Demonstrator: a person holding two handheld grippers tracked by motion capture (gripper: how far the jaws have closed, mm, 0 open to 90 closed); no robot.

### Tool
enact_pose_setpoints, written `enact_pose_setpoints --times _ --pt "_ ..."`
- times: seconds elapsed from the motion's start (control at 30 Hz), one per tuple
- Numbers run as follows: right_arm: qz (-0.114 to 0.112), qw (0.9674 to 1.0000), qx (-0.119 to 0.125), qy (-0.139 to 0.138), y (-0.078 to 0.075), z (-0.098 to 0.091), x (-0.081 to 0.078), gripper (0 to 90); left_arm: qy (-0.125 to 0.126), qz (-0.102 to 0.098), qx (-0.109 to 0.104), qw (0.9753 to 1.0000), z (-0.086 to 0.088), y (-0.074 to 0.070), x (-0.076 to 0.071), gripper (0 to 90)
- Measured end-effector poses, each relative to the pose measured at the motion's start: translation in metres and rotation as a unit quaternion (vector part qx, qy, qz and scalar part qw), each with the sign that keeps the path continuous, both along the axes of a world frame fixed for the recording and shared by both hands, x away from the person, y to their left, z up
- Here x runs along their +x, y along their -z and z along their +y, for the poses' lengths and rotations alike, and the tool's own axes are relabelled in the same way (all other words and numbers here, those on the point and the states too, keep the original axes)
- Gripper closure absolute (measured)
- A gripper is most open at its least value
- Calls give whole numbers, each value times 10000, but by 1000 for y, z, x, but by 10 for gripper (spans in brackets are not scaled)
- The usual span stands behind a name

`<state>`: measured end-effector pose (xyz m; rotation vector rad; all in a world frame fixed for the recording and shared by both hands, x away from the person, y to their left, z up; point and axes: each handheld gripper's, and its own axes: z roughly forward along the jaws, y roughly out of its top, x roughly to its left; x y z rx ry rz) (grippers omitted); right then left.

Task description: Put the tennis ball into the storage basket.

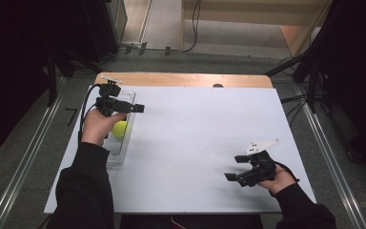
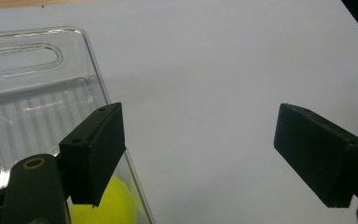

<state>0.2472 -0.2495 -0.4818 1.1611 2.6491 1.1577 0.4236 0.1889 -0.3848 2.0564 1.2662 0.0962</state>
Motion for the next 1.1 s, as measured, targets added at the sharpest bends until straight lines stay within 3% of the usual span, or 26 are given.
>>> enact_pose_setpoints --times 0.37,0.83,1.1 --pt "-14 10000 13 6 0 0 0 148 291 -3 -107 9995 -11 -2 -9 170" --pt "-20 10000 14 13 -1 0 -1 148 770 -149 -215 9967 -25 1 -30 174" --pt "-16 10000 22 17 -1 -1 -1 148 968 -161 -131 9951 -22 6 -44 175"
